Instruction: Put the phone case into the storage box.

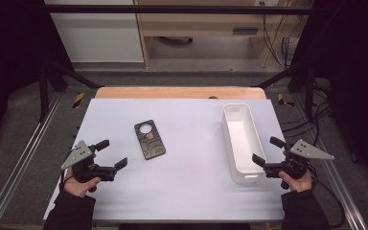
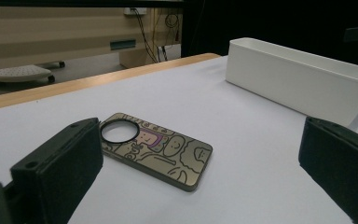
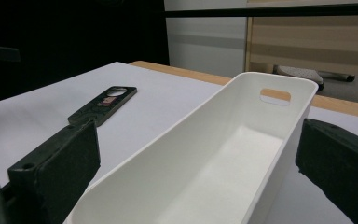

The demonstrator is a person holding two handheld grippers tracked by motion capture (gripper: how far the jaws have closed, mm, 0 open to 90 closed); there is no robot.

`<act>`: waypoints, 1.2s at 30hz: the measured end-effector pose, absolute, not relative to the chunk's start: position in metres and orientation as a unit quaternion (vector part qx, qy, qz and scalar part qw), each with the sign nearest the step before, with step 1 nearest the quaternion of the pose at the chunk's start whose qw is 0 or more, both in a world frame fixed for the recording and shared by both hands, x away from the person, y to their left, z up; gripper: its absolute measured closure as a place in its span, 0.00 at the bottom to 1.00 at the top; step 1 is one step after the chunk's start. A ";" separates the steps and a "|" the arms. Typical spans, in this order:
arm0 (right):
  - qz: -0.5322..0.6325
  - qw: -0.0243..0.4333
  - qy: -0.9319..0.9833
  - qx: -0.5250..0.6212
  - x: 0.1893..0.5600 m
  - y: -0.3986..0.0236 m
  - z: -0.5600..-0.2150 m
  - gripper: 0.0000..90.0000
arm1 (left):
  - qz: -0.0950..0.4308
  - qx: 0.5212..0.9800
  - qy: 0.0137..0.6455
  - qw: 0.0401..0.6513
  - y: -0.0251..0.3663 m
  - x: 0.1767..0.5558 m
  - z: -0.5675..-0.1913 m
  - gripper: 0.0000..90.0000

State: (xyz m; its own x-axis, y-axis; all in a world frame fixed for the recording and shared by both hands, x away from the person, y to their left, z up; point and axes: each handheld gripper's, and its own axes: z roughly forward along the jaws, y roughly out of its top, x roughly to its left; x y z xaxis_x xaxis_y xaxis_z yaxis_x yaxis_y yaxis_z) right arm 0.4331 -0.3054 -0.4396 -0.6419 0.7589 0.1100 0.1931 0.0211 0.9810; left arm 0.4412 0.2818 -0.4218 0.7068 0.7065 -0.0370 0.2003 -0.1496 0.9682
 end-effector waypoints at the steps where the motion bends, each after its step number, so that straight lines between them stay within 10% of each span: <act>1: 0.600 0.234 0.679 0.351 0.433 -0.305 -0.440 0.00 | 0.219 0.727 0.313 0.571 0.280 0.441 -0.422 0.00; 36: 0.591 0.236 0.691 0.343 0.432 -0.301 -0.437 0.00 | 0.201 0.755 0.324 0.533 0.229 0.461 -0.408 0.00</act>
